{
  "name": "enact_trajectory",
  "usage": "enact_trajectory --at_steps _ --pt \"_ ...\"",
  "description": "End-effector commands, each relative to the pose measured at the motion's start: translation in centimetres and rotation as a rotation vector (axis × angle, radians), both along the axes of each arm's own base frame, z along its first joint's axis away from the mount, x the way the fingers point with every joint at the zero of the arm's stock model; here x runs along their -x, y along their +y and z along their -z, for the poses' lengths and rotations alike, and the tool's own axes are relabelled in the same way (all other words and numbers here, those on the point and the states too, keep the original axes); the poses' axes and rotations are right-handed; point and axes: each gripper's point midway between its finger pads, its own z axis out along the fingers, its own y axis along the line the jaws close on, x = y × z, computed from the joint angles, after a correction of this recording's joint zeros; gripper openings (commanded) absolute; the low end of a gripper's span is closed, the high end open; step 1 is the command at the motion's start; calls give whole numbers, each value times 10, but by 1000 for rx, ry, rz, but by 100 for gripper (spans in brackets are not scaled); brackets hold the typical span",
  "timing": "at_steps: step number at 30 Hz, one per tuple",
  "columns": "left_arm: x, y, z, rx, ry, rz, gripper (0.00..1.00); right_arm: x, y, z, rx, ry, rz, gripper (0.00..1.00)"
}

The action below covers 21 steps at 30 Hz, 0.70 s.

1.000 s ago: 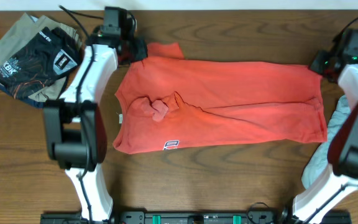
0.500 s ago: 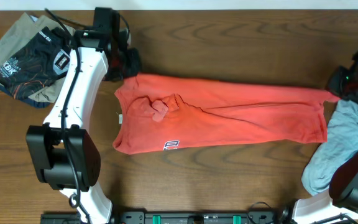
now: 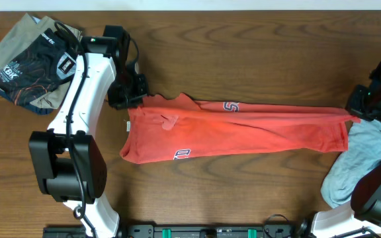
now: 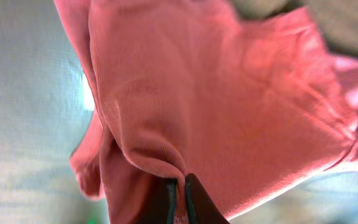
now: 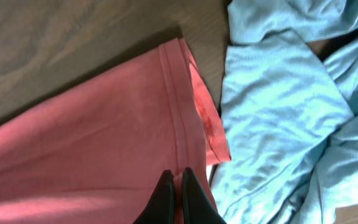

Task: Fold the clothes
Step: 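Fold the top half down over the bottom with both grippers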

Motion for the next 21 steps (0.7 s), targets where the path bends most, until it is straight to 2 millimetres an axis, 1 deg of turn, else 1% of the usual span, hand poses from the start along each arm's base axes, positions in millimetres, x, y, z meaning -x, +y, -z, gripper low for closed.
enact_trajectory --at_steps 1,5,10,11,12,13,14,15,17,21 --pt "13 5 3 -13 42 -11 7 9 -6 -3 26 19 -5 1" --pt "24 6 10 -18 87 -11 7 13 -10 -3 55 40 0 1" --pt "41 8 16 -24 153 -11 7 14 -10 -3 54 46 0 1" --pt "44 8 16 -25 165 -10 11 16 -10 -2 51 51 -1 1" --pt "46 8 17 -26 176 -11 17 17 -9 -2 48 57 -1 4" --pt "49 8 16 -27 187 -11 28 19 -8 -1 44 67 -1 9" --pt "51 8 16 -28 197 -11 35 22 -7 -1 40 78 -2 16" --pt "53 9 15 -29 203 -11 37 23 -6 -1 37 83 -2 18" --pt "55 9 15 -30 212 -11 41 26 -5 0 33 92 -2 18" --pt "51 12 16 -48 195 -8 41 26 -6 0 33 92 0 17"
